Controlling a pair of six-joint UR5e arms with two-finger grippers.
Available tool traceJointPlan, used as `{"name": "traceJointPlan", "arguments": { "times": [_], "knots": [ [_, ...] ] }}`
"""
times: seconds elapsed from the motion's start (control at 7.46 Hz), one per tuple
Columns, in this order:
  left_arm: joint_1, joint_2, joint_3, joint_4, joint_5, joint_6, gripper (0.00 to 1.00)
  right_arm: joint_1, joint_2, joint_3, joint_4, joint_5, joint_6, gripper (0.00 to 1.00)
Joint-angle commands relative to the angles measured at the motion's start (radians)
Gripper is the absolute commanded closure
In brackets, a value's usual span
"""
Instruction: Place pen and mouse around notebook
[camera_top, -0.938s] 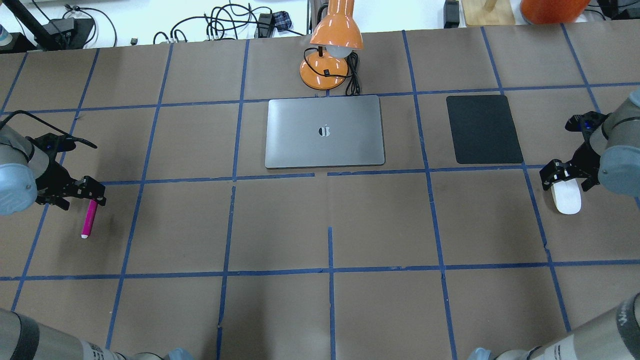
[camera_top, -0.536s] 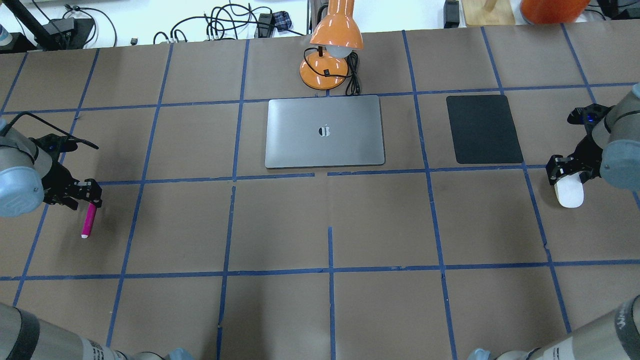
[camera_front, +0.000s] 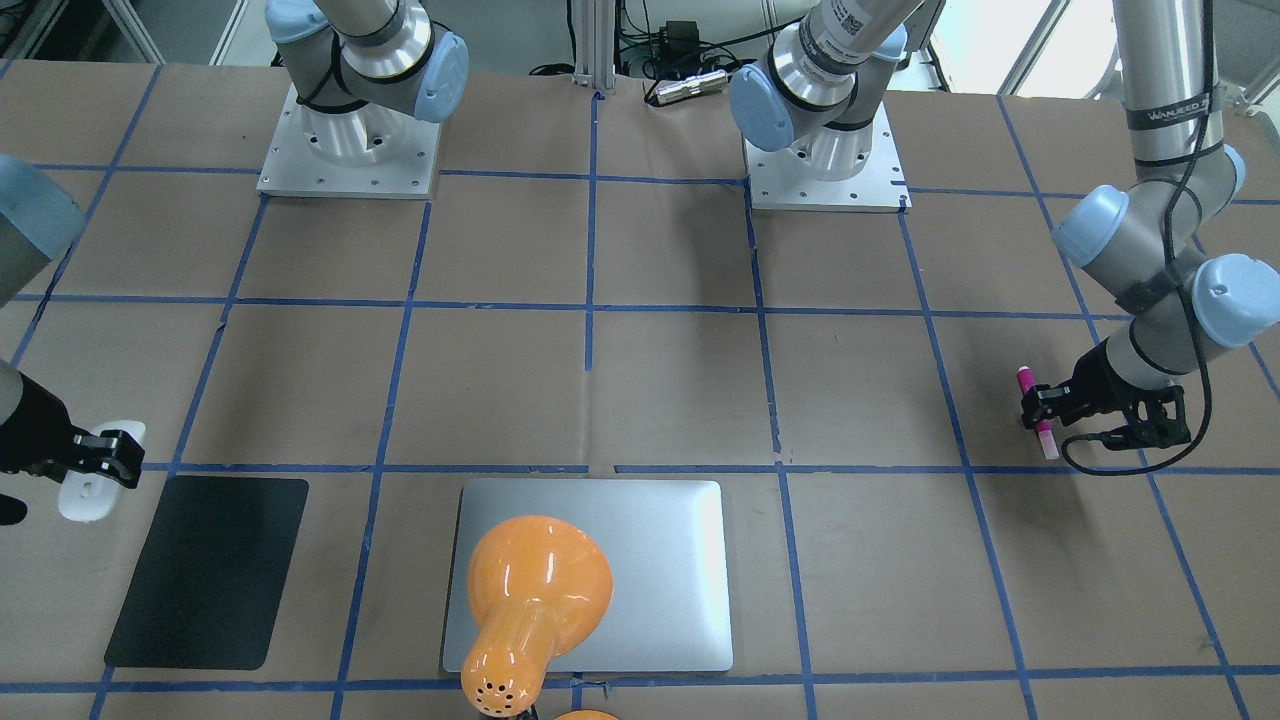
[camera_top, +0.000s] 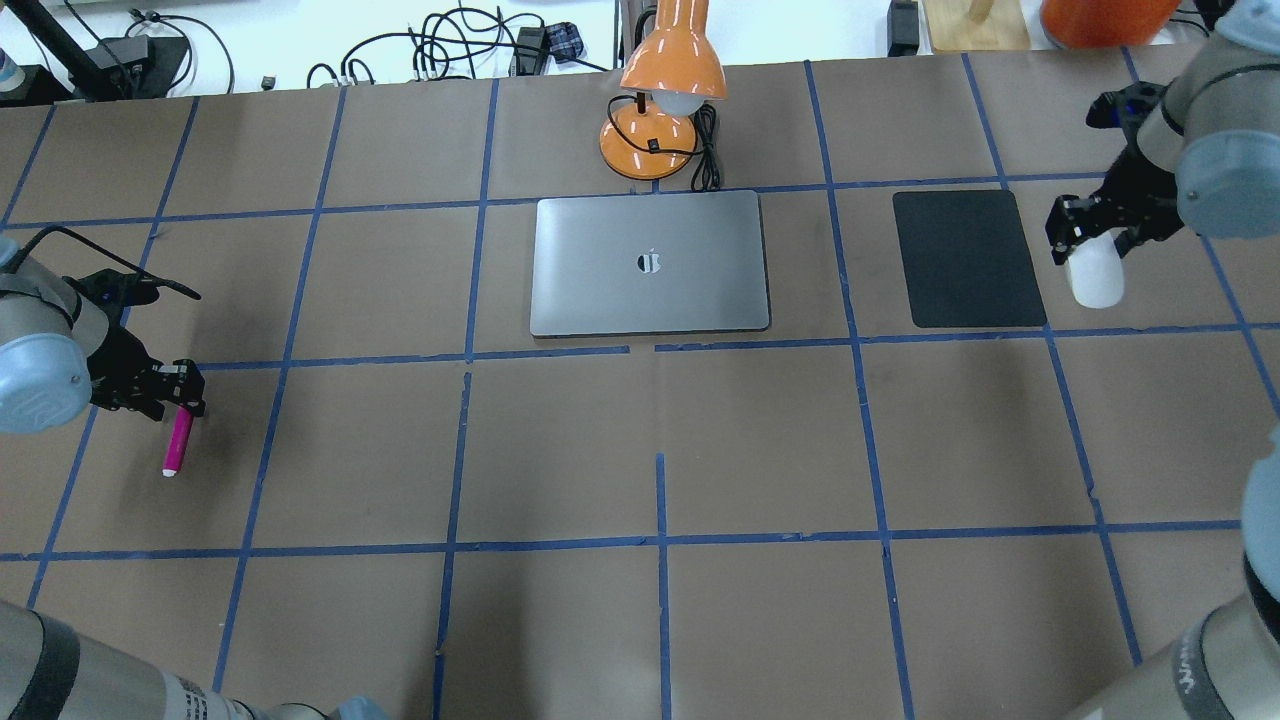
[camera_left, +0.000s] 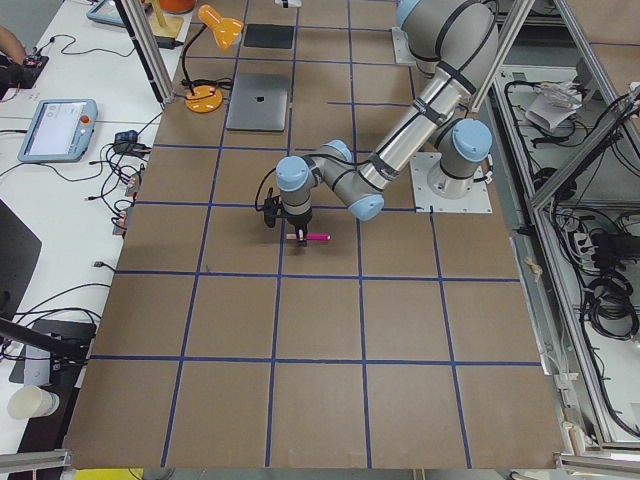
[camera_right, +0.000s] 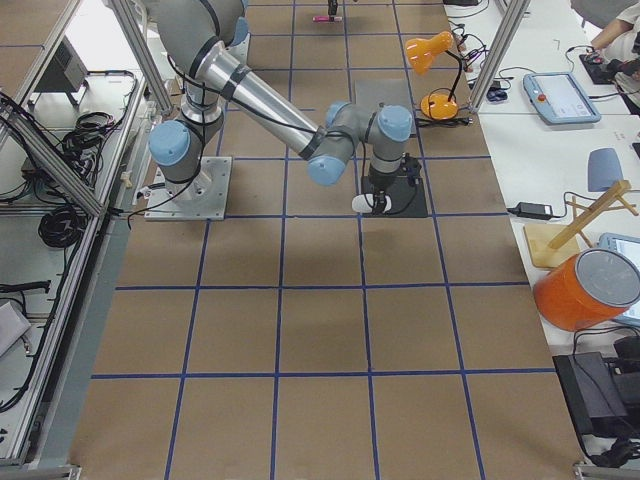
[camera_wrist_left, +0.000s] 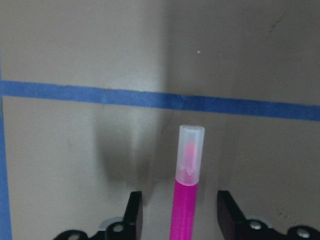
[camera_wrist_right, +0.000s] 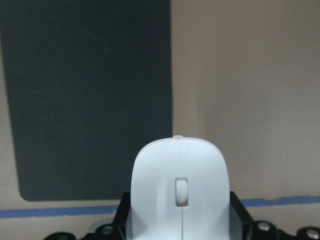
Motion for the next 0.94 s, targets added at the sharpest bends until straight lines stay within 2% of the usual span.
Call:
{"name": "traceJointPlan", "arguments": {
  "times": [0.0, 0.13, 0.4, 0.54, 0.67, 0.8],
  "knots": [
    [-0.001, -0.004, 0.002, -0.01, 0.003, 0.002, 0.7, 0.132, 0.173, -0.178, 0.042, -0.009, 0.148, 0.93],
    [0.0, -0.001, 0.004, -0.015, 0.006, 0.0, 1.0, 0.137, 0.207, -0.191, 0.036, -0.013, 0.158, 0.92],
    [0.004, 0.0, 0.005, -0.033, 0.008, -0.005, 1.0, 0.143, 0.218, -0.182, 0.037, -0.014, 0.196, 0.91],
    [0.005, 0.006, 0.008, -0.05, 0.009, -0.005, 1.0, 0.143, 0.221, -0.179, 0.036, -0.013, 0.187, 0.8],
    [-0.001, 0.037, 0.019, -0.052, 0.008, -0.005, 1.0, 0.143, 0.23, -0.179, 0.034, -0.011, 0.19, 0.74],
    [-0.012, 0.052, 0.056, -0.077, 0.008, -0.006, 1.0, 0.143, 0.238, -0.179, 0.034, -0.011, 0.191, 0.59]
  ]
}}
